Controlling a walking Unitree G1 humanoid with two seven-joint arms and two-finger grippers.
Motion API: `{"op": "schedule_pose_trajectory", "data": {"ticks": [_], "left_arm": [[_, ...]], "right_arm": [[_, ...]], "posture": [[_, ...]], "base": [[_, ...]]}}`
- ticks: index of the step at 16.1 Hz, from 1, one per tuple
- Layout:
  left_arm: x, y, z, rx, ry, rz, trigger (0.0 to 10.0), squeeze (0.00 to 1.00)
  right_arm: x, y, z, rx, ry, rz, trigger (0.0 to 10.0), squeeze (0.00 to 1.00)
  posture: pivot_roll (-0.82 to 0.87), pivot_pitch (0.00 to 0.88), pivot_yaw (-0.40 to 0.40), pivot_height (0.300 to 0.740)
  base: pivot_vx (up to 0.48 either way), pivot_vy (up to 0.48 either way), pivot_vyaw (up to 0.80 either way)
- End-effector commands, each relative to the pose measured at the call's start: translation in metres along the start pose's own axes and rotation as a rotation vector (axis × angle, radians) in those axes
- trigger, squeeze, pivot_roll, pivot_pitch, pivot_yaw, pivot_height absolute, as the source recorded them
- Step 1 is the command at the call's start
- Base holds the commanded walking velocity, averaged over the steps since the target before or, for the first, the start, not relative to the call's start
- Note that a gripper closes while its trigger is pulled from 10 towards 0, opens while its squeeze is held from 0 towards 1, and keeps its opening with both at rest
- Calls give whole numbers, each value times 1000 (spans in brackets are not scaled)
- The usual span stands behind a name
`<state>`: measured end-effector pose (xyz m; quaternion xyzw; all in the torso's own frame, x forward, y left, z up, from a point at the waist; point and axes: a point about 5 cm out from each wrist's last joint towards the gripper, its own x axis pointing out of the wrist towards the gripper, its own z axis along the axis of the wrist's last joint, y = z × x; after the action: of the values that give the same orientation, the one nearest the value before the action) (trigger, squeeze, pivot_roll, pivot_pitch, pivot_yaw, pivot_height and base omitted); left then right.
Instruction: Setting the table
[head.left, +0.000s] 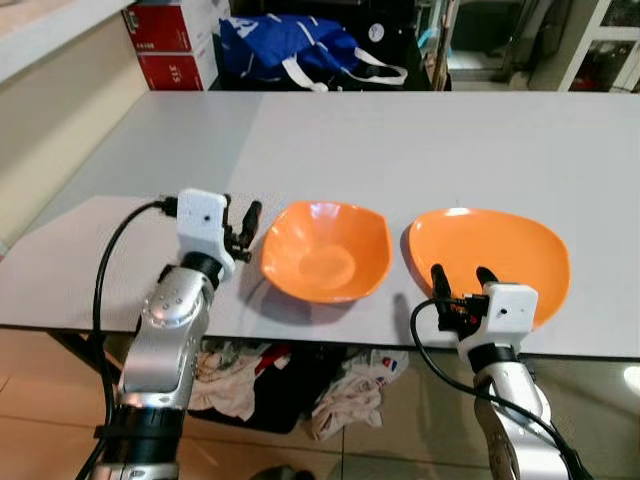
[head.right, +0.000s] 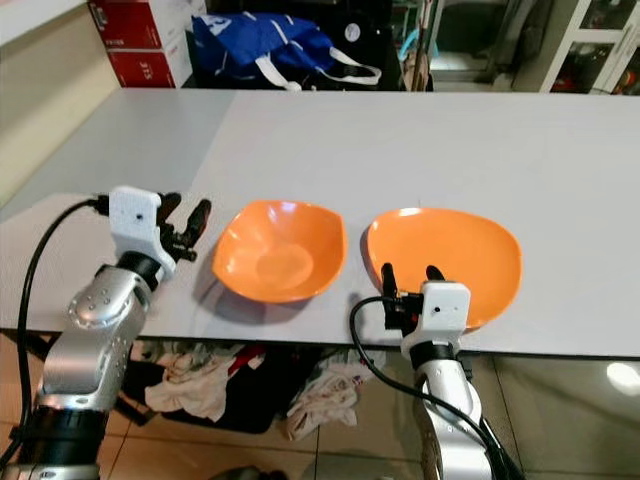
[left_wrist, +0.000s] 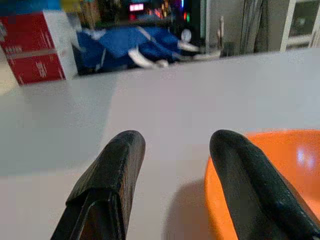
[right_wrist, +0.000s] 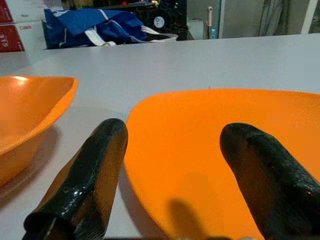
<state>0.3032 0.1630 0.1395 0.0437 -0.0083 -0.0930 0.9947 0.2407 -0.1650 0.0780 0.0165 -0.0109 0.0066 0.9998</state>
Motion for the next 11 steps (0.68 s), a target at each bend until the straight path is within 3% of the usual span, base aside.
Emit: {"op": "schedule_pose_trajectory", "data": {"ticks": [1, 3, 5, 7, 11], "left_arm": [[-3, -1, -10, 5, 32, 6, 10000, 0], [-6, 4, -9, 6, 26, 48, 10000, 0], [1, 24, -13, 58, 32, 174, 10000, 0], [2, 34, -19, 84, 64, 241, 10000, 0], [10, 38, -26, 91, 113, 276, 10000, 0]], "right_arm": [[0, 1, 3, 8, -17, -6, 10000, 0], [-2, 0, 3, 11, -20, -8, 10000, 0], [-3, 1, 2, 11, -20, -6, 10000, 0], [-3, 1, 3, 11, -21, -5, 10000, 0], [-4, 2, 3, 9, -16, -4, 10000, 0]], "posture": [[-35, 0, 86, 740], [-40, 0, 84, 740], [-43, 0, 82, 740], [-47, 0, 83, 740], [-51, 0, 83, 740]], "base": [[0, 0, 0], [0, 0, 0], [0, 0, 0], [0, 0, 0], [0, 0, 0]]}}
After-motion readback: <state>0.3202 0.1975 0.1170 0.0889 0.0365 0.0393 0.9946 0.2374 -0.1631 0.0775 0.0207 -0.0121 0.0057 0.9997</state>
